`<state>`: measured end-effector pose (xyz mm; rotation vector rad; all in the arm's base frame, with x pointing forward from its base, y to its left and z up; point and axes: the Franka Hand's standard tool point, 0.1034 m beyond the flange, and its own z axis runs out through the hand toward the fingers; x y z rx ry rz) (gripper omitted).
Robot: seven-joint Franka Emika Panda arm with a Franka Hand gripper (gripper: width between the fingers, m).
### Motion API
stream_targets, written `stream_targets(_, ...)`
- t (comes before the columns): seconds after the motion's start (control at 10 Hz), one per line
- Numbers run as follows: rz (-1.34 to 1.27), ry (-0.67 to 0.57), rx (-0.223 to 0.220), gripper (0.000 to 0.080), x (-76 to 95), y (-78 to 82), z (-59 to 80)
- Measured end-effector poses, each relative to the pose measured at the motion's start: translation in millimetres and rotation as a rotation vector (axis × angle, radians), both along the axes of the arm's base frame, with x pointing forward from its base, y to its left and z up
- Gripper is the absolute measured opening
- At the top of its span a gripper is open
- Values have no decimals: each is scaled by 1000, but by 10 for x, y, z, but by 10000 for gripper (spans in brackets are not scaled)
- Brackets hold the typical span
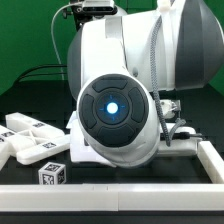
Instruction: Assemble chair
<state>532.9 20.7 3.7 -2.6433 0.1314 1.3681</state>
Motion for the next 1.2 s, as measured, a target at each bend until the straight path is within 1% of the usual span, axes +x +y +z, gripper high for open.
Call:
stream_targets(0.1,0,0,0,243,0,2,0)
stream_targets(0.2,1,0,0,109,-1,4,0)
stream_targets(0.3,2,0,1,109,0,8,3)
stream_targets(0.5,8,5,3,99,20,29,59)
stream_targets(0.7,18,-2,3,99,68,101,188)
stream_targets(0.8,24,-17,5,99,119,129,338)
stream_targets(0.9,26,-13,10,99,141,120,535)
stream_targets(1.0,19,-28,16,100,194,109,700)
stream_targets(1.1,13,-122,14,100,339,99,771)
stream_targets(1.2,11,-222,6,100,401,91,920)
